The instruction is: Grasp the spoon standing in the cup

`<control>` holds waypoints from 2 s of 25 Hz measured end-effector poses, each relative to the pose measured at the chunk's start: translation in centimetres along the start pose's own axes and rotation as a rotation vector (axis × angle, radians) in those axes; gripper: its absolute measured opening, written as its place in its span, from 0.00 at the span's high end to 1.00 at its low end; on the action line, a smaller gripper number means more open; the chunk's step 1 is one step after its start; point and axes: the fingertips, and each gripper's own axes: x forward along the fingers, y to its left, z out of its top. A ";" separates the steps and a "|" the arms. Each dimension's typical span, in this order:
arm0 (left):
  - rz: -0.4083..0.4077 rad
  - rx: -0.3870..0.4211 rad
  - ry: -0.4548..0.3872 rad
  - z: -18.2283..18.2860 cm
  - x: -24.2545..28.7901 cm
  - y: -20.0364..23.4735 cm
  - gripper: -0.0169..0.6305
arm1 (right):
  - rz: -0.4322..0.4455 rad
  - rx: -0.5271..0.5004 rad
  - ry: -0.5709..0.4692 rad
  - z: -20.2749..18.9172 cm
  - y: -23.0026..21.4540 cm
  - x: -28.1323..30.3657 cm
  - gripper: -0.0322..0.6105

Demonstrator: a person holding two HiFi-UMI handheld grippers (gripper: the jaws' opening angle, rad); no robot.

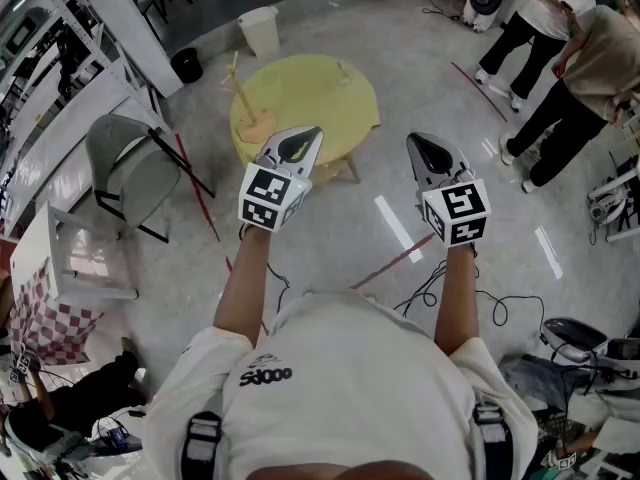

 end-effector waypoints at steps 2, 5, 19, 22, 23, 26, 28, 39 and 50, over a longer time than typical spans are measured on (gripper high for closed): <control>0.001 0.002 0.000 0.2 0.1 0.3 0.93 | 0.000 0.000 0.001 0.2 -0.1 0.3 0.92; 0.005 0.005 0.004 0.3 0.2 0.2 0.93 | 0.007 0.016 -0.014 0.3 -0.3 0.1 0.92; 0.023 -0.002 0.036 0.3 4.5 -5.4 0.93 | 0.071 0.082 -0.056 -2.8 -4.6 -2.6 0.92; 0.039 -0.012 0.045 0.6 5.9 -7.3 0.93 | 0.080 0.091 -0.045 -3.9 -6.9 -4.0 0.92; 0.041 -0.012 0.049 0.7 6.0 -7.6 0.93 | 0.084 0.090 -0.035 -4.1 -7.2 -4.1 0.92; 0.045 -0.011 0.066 0.3 6.3 -7.3 0.93 | 0.100 0.092 -0.014 -4.5 -7.4 -3.4 0.92; 0.053 -0.015 0.072 0.0 6.6 -6.6 0.93 | 0.115 0.095 -0.015 -4.6 -7.3 -2.7 0.92; 0.057 -0.031 0.084 -2.7 13.1 1.7 0.93 | 0.104 0.117 -0.053 -4.1 -10.6 6.9 0.92; -0.029 -0.030 0.092 -4.6 22.2 16.0 0.93 | 0.038 0.103 0.007 -3.2 -13.6 22.1 0.92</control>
